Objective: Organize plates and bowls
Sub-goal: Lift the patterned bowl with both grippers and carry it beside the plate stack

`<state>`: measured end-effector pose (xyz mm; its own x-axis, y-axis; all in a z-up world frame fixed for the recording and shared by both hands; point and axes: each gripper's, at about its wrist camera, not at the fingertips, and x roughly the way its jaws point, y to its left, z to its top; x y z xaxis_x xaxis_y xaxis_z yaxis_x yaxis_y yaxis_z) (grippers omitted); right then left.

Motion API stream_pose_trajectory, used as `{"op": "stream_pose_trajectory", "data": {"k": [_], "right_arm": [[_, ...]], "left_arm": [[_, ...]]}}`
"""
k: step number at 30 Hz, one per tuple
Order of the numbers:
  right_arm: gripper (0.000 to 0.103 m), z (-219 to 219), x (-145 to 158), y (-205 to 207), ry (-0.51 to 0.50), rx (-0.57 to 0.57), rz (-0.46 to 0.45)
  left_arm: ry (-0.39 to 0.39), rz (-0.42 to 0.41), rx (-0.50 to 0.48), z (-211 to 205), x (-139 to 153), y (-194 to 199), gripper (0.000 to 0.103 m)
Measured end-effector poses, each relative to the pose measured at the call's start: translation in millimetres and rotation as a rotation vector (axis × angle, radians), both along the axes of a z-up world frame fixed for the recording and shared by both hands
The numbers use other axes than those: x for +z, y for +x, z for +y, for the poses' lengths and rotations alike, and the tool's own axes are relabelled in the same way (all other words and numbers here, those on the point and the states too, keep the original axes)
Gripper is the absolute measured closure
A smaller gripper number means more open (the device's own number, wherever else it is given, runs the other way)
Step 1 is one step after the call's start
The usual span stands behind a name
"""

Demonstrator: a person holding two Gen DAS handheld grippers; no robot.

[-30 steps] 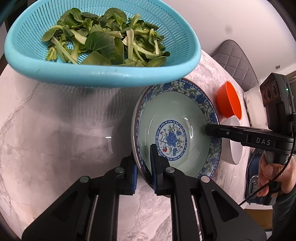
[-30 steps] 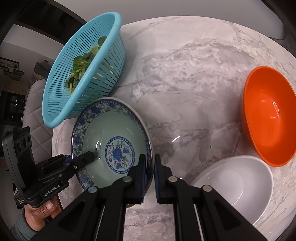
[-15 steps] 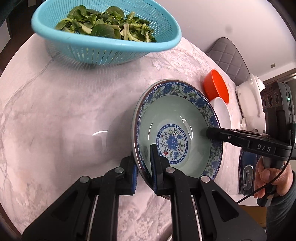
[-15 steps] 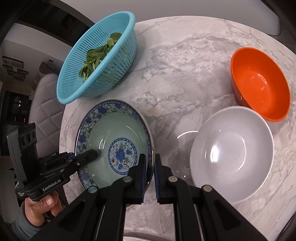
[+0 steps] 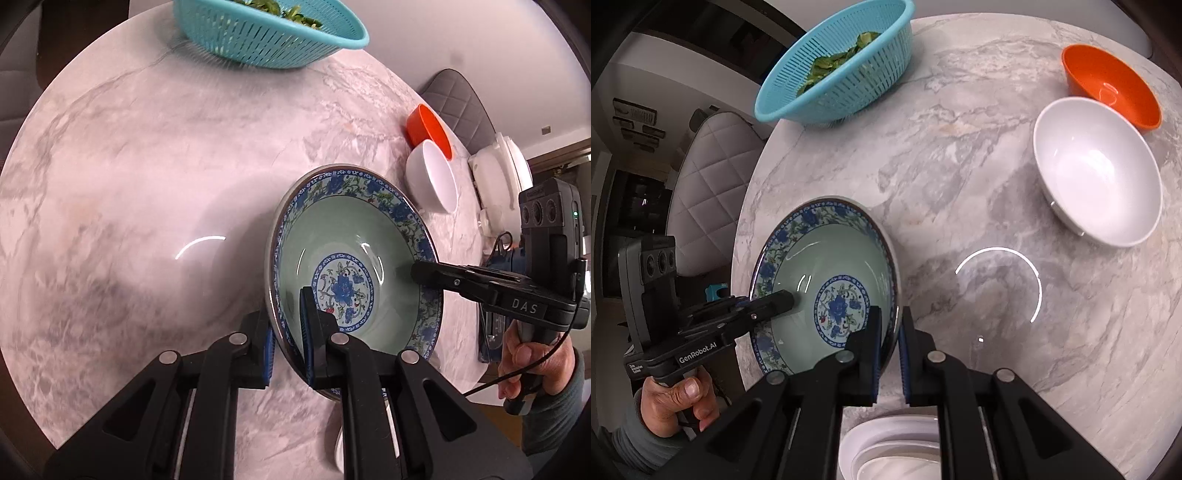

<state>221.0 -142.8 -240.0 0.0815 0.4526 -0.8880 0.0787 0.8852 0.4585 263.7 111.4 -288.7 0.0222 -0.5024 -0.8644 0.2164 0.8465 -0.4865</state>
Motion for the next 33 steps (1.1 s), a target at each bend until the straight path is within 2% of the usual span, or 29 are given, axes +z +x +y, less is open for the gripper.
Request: {"op": "stream_pose_trajectory", "data": {"k": [10,27,31,33], "right_arm": [[0.092,28.6,-13.2,-24.3,0.009,0.030,0.019],[0.092,39.9,-27.0,-33.9,-0.007,0.025,0.020],[0.090,41.6,-26.9,-34.9,-0.006,0.025,0.019],[0.089,42.1,-23.8,-36.4,-0.012,0.021,0.010]], "left_arm": [[0.024,0.013,0.015,40.9,-15.1,-35.6,0.093],[0.037,0.011,-0.002,37.9,-27.1,-35.1,0.093],[0.025,0.010,0.024,42.7,-23.2,-36.7,0.091],[0.021,-0.001,0.048,50.8,-15.2,-37.5,0.085]]}}
